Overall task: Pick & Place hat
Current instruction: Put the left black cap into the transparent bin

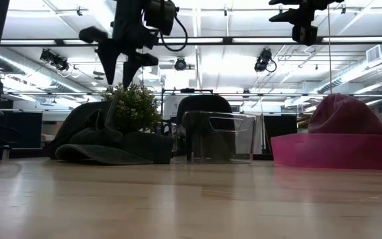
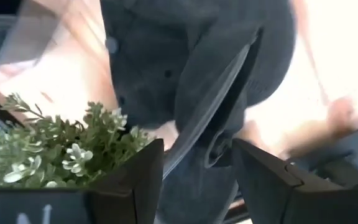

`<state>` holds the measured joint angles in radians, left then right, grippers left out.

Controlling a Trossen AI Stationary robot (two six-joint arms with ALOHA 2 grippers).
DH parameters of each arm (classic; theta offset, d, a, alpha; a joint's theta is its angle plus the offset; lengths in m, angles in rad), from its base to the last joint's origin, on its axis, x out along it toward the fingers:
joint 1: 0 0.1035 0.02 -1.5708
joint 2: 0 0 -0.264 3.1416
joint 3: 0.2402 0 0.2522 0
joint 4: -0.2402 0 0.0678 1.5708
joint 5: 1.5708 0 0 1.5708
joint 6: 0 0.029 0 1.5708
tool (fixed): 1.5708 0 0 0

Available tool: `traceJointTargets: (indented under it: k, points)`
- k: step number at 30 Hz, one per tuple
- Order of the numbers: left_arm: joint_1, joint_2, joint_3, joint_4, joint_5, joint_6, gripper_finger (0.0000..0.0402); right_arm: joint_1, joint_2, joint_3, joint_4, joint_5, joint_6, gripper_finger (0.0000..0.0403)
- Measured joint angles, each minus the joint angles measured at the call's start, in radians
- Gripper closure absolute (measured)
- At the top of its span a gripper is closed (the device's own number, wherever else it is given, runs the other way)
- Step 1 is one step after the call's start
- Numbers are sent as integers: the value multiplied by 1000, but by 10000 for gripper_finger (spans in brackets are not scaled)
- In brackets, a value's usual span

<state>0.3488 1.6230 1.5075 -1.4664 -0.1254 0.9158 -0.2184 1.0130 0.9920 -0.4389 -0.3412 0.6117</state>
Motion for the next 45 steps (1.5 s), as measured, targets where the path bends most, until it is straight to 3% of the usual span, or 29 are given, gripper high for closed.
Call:
traceJointTargets:
  k: [7, 22, 26, 31, 34, 39, 45]
  points:
    - [-11, 0, -81, 67, -137, 49, 209, 0, 0, 0, 7, 0, 8, 268]
    - [-23, 0, -207, 81, -204, 56, 213, 0, 0, 0, 39, 0, 35, 268]
    - [-37, 0, -206, 77, -272, 38, 259, 0, 0, 0, 39, 0, 35, 268]
    - [-74, 0, -206, 17, -278, 36, 378, 0, 0, 0, 40, 0, 35, 268]
    - [-98, 0, -203, -16, -279, 3, 386, 0, 0, 0, 41, 0, 35, 268]
    - [-141, 0, -117, -105, -284, -75, 390, 0, 0, 0, 41, 0, 34, 268]
    - [-179, -16, 110, -106, -327, -128, 390, 0, 0, 0, 41, 0, 46, 268]
